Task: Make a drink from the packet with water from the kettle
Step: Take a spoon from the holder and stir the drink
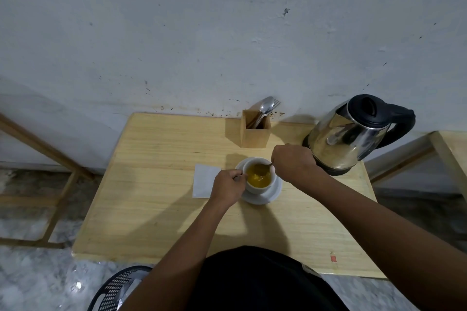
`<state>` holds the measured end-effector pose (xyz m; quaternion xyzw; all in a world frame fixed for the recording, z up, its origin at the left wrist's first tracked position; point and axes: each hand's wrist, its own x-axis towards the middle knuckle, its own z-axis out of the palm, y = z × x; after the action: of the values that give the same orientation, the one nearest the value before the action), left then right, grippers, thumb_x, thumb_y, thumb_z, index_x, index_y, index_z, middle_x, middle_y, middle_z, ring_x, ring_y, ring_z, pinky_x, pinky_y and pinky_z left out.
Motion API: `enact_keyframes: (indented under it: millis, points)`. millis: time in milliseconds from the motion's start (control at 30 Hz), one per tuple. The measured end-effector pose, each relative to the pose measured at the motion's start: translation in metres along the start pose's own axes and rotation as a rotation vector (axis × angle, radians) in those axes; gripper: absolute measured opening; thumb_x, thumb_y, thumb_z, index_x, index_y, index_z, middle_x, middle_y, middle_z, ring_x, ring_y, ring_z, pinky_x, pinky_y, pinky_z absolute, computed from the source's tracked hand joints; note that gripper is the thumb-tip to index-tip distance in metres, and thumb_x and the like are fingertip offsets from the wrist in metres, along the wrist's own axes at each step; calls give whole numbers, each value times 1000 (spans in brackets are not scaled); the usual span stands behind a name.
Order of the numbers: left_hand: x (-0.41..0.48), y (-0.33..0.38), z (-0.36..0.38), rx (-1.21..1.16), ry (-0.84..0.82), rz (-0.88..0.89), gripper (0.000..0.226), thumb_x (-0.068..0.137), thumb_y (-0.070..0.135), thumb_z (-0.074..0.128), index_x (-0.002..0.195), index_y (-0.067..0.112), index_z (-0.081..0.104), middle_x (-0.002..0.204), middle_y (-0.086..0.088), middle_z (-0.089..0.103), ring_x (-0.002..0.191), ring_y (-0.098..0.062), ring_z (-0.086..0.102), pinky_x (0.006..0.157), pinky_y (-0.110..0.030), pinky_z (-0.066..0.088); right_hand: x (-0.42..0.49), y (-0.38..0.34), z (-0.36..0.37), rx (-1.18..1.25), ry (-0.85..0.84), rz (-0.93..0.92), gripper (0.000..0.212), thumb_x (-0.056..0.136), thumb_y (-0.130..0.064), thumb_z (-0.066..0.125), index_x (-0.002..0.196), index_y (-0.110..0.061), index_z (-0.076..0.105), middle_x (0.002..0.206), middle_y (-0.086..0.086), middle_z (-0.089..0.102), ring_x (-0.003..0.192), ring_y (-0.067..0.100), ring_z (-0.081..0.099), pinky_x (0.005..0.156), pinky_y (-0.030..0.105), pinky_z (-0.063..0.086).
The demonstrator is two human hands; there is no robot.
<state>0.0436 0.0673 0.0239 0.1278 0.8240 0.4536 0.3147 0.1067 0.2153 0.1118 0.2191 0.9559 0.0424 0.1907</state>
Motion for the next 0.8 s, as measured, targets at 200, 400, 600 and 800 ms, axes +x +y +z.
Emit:
enact_keyframes:
  millis: [200,400,600,800]
  points:
    - [2,0,1,6,-6,-21,26,93,23,55,114,15,69,108,-4,70,97,-19,61,77,-26,45,-3,-7,0,117,-100,-17,16,92,-25,59,100,-13,53,77,-1,53,63,12,49,50,23,34]
    - [2,-1,1,-12,0,-23,24,92,24,56,108,15,71,94,-1,69,89,-17,62,70,-23,45,-4,-11,23,119,46,38,22,96,-19,49,114,-17,62,97,2,67,77,20,62,59,28,43]
    - [6,-5,1,9,-11,-16,27,91,28,58,110,13,70,95,-1,70,91,-16,62,76,-25,44,-17,5,36,119,62,130,16,95,-14,48,96,-19,63,85,0,65,63,19,53,51,26,35]
    - [8,-6,1,53,-24,2,28,91,28,58,111,12,70,95,-5,72,82,-14,62,64,-21,45,-48,21,55,388,240,113,26,99,-37,45,110,-36,67,95,-5,73,83,23,65,58,29,42]
